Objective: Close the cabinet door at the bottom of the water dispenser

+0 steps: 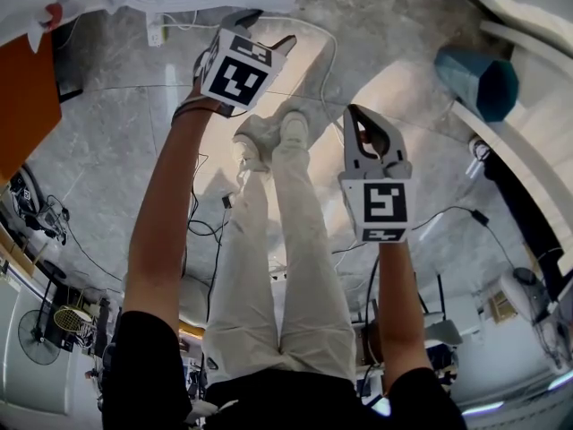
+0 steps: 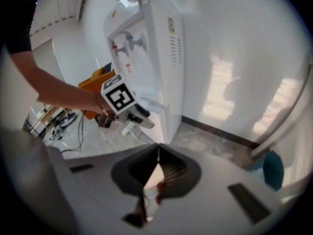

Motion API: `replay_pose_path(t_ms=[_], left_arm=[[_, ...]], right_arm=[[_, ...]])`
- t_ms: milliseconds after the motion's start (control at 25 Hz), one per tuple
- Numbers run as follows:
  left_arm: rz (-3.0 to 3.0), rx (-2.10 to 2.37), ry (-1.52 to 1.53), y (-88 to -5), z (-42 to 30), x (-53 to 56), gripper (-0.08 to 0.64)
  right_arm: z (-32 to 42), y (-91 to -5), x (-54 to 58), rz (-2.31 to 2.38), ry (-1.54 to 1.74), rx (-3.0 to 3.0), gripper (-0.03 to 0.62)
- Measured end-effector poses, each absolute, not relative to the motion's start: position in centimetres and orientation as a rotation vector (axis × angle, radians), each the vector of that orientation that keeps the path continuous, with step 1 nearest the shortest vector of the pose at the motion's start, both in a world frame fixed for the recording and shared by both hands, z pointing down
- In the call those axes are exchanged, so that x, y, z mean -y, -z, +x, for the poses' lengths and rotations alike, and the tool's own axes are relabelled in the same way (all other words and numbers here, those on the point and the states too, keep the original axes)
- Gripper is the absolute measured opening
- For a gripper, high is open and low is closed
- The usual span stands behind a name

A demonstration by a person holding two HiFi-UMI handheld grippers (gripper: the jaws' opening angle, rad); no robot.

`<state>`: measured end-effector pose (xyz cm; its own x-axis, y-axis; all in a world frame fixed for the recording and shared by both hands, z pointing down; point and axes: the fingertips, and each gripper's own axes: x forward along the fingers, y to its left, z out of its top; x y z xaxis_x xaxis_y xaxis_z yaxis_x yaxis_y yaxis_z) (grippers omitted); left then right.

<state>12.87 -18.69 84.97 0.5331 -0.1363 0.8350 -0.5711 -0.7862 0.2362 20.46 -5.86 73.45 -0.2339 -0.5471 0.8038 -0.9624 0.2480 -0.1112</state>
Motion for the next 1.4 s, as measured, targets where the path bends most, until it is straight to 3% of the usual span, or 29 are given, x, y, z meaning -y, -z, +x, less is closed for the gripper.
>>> replay_pose_path(t_ms=[1400], left_arm=[[2.284, 0.669, -1.153, -84.9, 13.6, 19.6, 0.291]], right_arm=[[21.7, -73.7, 5.7, 1.396, -0.847, 1.87, 0.034]])
